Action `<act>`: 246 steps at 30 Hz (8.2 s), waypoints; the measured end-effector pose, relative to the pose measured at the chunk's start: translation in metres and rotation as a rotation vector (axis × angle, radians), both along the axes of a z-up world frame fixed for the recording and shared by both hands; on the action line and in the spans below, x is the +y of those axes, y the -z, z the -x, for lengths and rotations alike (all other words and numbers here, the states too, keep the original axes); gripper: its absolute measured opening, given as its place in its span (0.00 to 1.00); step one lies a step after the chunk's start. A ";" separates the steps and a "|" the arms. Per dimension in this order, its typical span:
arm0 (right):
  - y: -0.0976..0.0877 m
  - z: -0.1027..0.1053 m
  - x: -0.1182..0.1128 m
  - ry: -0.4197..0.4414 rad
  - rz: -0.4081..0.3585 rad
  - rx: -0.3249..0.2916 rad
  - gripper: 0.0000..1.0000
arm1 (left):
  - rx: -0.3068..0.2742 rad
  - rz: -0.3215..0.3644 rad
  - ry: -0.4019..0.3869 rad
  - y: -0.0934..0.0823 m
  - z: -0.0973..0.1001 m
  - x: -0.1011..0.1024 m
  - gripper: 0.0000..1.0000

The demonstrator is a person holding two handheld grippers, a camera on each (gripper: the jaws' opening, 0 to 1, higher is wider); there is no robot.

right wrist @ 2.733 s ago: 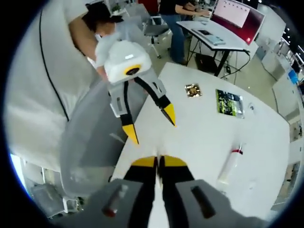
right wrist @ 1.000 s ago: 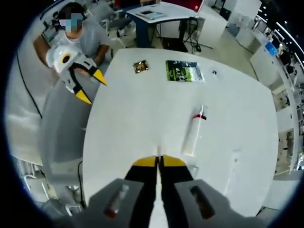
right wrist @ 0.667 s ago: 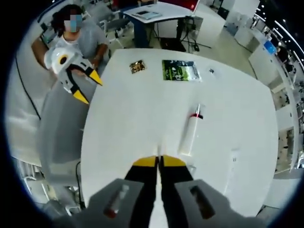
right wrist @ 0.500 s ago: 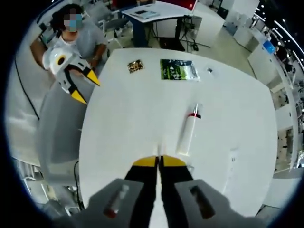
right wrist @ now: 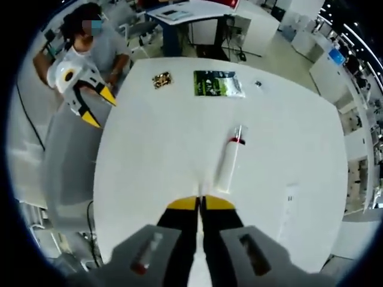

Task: Arrange the skincare products in the storage area until every visible bottle or jar stands upright without overlapping.

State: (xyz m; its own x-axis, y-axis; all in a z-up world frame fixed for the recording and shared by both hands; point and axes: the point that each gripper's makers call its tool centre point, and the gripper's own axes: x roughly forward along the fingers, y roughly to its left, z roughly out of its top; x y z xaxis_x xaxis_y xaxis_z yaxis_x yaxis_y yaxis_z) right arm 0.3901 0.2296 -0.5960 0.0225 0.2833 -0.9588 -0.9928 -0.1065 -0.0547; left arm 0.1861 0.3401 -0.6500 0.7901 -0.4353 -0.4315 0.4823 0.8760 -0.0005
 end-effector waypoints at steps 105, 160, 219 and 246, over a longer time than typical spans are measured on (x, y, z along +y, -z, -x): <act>0.147 -0.092 0.092 0.253 0.369 0.119 0.42 | 0.039 -0.023 -0.175 0.011 -0.008 0.038 0.34; 0.105 -0.097 0.099 0.278 0.240 0.024 0.27 | 0.050 -0.029 -0.160 0.014 -0.008 0.039 0.32; 0.012 -0.037 0.102 0.167 -0.159 0.005 0.26 | 0.063 -0.017 -0.123 0.015 -0.006 0.030 0.31; -0.044 0.056 0.064 0.258 -0.323 -0.019 0.26 | 0.061 -0.006 -0.018 0.013 -0.001 0.009 0.31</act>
